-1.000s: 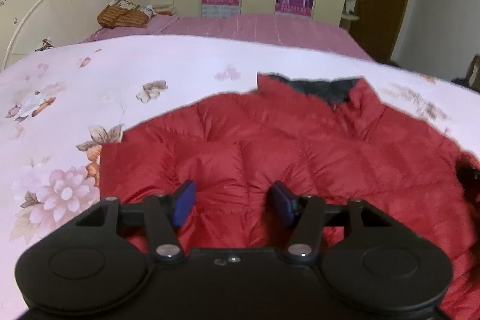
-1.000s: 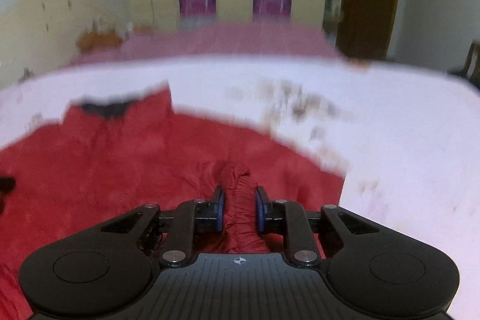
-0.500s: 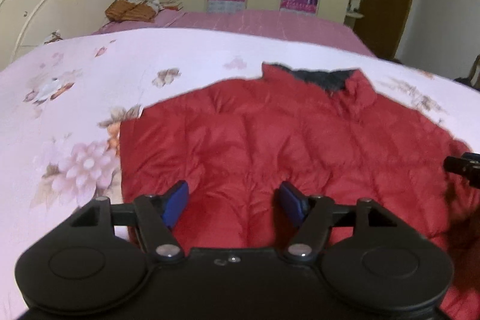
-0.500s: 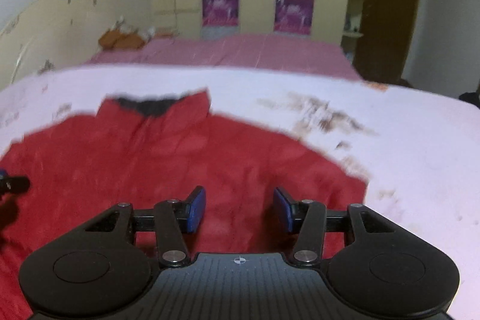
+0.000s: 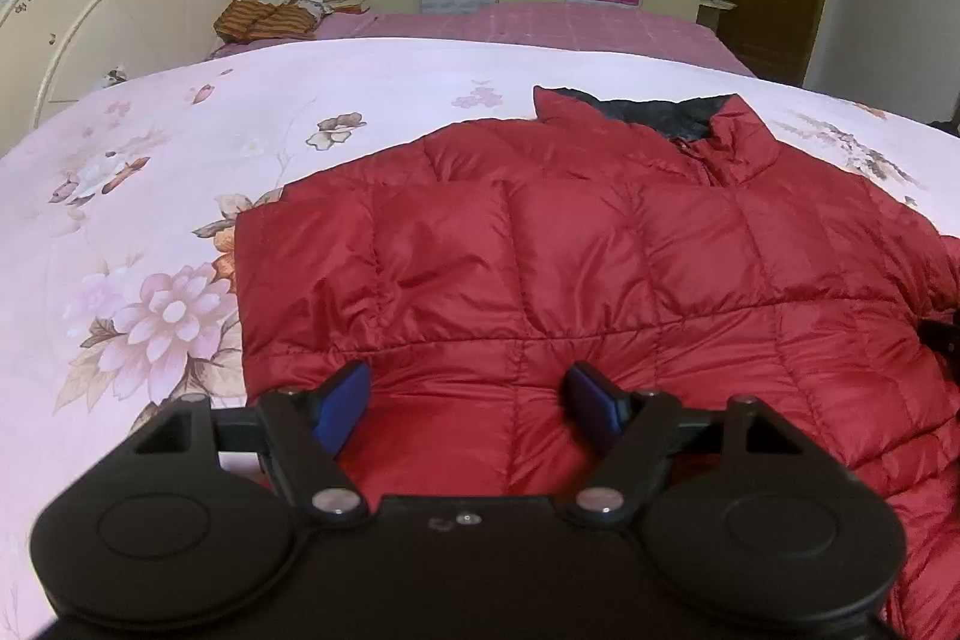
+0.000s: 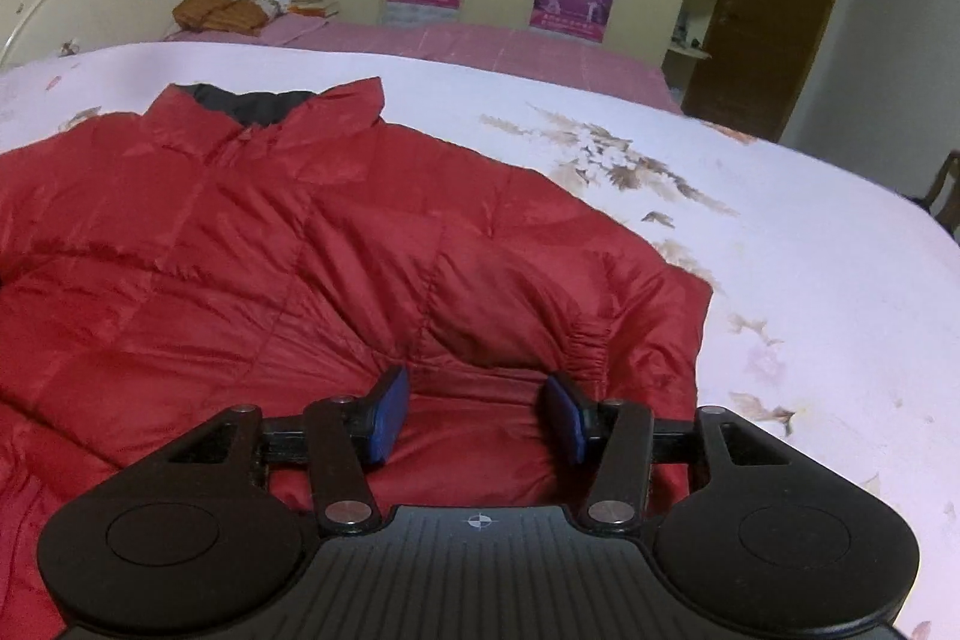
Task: Fold large clothes
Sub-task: 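Smooth the jacket front with both grippers open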
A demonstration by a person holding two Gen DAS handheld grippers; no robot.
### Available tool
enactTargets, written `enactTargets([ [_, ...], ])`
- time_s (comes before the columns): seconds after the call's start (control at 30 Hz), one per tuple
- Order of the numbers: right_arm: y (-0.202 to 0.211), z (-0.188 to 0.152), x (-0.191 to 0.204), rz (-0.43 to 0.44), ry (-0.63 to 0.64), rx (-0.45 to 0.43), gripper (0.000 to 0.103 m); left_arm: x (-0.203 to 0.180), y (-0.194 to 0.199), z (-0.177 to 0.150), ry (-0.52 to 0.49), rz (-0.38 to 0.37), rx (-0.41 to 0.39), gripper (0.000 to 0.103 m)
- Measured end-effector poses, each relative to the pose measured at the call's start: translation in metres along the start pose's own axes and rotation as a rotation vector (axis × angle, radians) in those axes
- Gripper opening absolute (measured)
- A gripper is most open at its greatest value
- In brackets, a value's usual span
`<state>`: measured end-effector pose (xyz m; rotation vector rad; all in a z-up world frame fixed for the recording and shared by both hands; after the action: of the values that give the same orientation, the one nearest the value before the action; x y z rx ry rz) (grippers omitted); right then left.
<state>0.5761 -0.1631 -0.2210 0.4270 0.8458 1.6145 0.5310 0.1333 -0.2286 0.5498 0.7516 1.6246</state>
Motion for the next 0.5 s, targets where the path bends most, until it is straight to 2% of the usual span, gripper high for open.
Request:
enactTargets([
  [0.23,0.003,0.009,-0.006,0.089,-0.007,0.081,0.05,-0.001,0.003,0.005,-0.009,0.045,0.041,0.075],
  [0.33,0.024,0.017,-0.01,0.093,-0.018,0.018,0.05,-0.004,0.02,0.007,-0.016,0.074,0.025,0.07],
  [0.5,0.058,0.008,-0.005,0.113,0.007,-0.045,0.05,-0.02,0.054,-0.004,-0.009,0.037,-0.017,0.071],
])
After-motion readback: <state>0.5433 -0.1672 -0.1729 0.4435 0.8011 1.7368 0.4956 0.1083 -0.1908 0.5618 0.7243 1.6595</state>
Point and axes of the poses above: each gripper's, at about its wrist camera, not at the fingertips, and y roughly against the way its jaws point, x to its left, z to its top, the point moved 10 cm from there along -y, roughly the way its jaws point, and after that the axes turned 7 degrees about y, right-handed, at the moved point
